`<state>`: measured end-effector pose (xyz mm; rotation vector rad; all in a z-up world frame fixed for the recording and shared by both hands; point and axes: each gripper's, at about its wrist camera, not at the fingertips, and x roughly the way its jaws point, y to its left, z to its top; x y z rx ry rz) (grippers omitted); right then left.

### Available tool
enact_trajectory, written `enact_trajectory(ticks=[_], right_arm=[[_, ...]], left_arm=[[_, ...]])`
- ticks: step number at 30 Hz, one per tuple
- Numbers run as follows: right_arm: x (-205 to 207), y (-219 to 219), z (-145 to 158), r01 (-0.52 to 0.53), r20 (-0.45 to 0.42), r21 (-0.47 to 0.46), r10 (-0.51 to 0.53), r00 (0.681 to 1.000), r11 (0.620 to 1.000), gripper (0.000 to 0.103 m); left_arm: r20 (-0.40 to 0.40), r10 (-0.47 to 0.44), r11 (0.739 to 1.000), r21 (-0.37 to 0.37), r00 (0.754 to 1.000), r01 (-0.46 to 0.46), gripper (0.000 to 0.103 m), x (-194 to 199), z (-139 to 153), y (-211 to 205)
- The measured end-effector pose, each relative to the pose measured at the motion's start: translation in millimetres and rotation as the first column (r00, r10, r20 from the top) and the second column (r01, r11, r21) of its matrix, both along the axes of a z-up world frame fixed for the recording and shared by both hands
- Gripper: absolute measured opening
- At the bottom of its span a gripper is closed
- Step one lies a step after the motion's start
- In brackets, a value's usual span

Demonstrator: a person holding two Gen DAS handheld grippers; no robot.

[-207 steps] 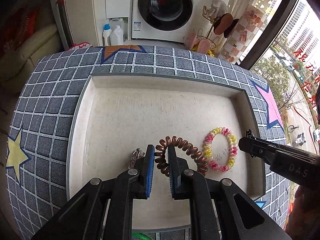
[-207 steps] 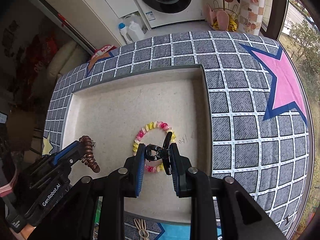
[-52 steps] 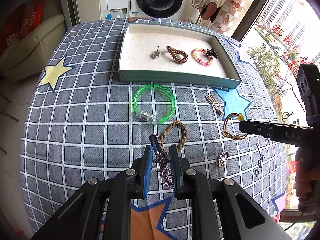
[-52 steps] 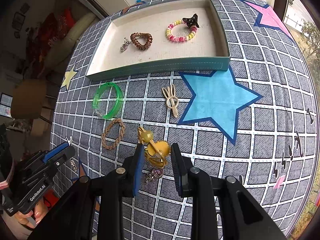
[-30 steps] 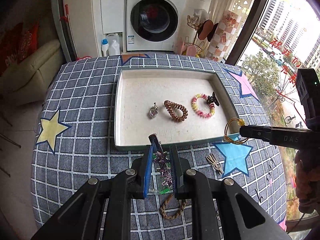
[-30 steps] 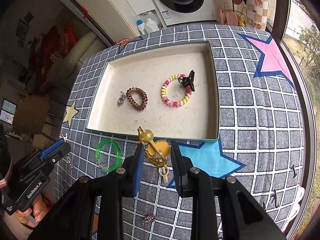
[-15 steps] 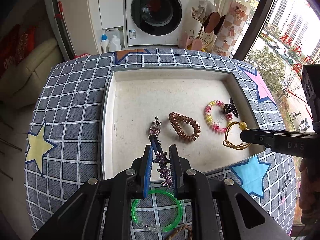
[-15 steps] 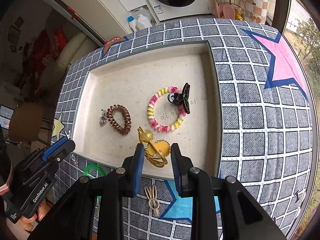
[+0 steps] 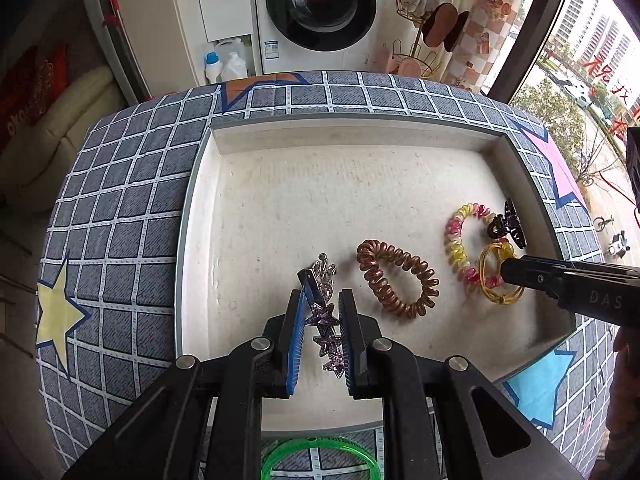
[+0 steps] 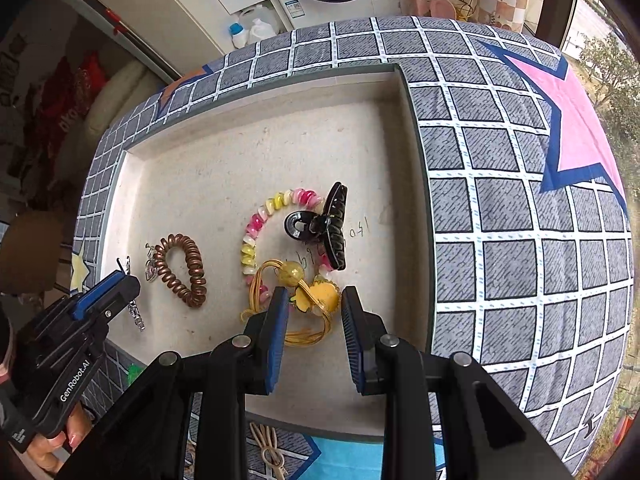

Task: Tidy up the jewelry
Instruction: 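Release the star pendant in the tray with the left tool while the right tool drops the hair tie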

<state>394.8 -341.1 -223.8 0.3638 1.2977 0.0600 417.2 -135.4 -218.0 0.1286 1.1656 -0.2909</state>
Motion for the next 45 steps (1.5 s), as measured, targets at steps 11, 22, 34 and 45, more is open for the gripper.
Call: enact_trajectory(ticks=[11,22,34,45], right_arm=[[14,0,0,-0.002,0.043,-0.039,0.004,0.999,0.999,0.03],[11,1,0,-0.001,0.034,-0.023,0.002,0.999,1.0,0.055],[-6,-10,18,0.047,0.069,0.141,-0.058,0.996,0.989,0.076],[-34,-14,40,0.089,0.101,0.198,-0.111,0.989,0.976,0.08]], left_arm=[[0.026,-0.041,0.995,0.093,0.999,0.038,0.029,6,-13,-15],[0.021,-0.037,0.993,0.111,0.999,0.034,0.03,5,-11,-17],[0.059,-0.027,0.995,0.099,0.998,0.021,0.03,-1,9,-15],[0.115,0.011,0.997,0.075,0.993,-0.02,0.097,-30,33,3]])
